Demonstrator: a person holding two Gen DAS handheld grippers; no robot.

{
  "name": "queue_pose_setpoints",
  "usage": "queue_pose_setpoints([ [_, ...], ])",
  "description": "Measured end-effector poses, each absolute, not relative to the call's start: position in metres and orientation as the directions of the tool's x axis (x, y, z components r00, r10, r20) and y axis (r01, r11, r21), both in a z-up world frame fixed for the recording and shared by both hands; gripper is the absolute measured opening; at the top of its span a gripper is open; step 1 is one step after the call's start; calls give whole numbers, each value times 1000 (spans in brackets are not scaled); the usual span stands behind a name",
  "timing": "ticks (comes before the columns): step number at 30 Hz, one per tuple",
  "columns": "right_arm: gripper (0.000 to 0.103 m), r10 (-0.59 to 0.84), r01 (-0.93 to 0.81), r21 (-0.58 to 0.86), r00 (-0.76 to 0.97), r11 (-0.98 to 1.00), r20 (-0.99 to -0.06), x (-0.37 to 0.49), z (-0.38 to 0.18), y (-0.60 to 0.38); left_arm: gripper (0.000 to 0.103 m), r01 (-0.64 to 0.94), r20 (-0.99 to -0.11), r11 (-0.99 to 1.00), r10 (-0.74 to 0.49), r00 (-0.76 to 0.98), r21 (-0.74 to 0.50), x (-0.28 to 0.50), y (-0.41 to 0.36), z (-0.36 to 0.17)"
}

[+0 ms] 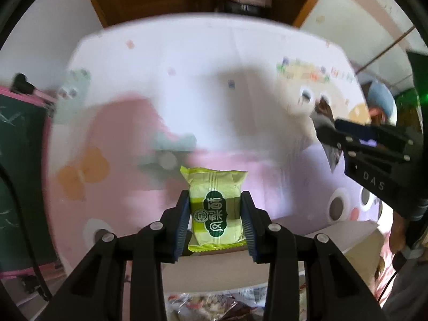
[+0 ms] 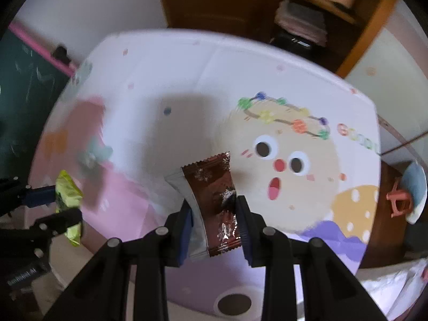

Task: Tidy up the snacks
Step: 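Carry both packets over the white tray and open both grippers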

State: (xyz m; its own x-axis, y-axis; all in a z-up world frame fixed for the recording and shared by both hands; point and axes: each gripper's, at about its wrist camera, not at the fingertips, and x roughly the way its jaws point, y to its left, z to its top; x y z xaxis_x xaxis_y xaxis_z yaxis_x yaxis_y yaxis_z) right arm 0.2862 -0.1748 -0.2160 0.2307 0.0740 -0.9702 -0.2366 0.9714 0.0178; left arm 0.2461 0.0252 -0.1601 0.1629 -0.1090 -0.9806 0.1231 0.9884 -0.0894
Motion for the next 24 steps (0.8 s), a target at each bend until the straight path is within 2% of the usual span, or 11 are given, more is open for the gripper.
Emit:
queue_pose_setpoints([
  [3,31,99,-196,43,287,980,-953,276,-187,-181,35,123,-961,990,-96,260,-66,228,32,-118],
  [12,31,189,-157,131,445,979,-875,205,-93,-182,35,140,-898,989,-102,427,-45,174,28,-36],
  [24,31,259,-112,238,551,965,-793,85,-17,-188,35,160,-826,985,-139,546,-61,71,29,37],
])
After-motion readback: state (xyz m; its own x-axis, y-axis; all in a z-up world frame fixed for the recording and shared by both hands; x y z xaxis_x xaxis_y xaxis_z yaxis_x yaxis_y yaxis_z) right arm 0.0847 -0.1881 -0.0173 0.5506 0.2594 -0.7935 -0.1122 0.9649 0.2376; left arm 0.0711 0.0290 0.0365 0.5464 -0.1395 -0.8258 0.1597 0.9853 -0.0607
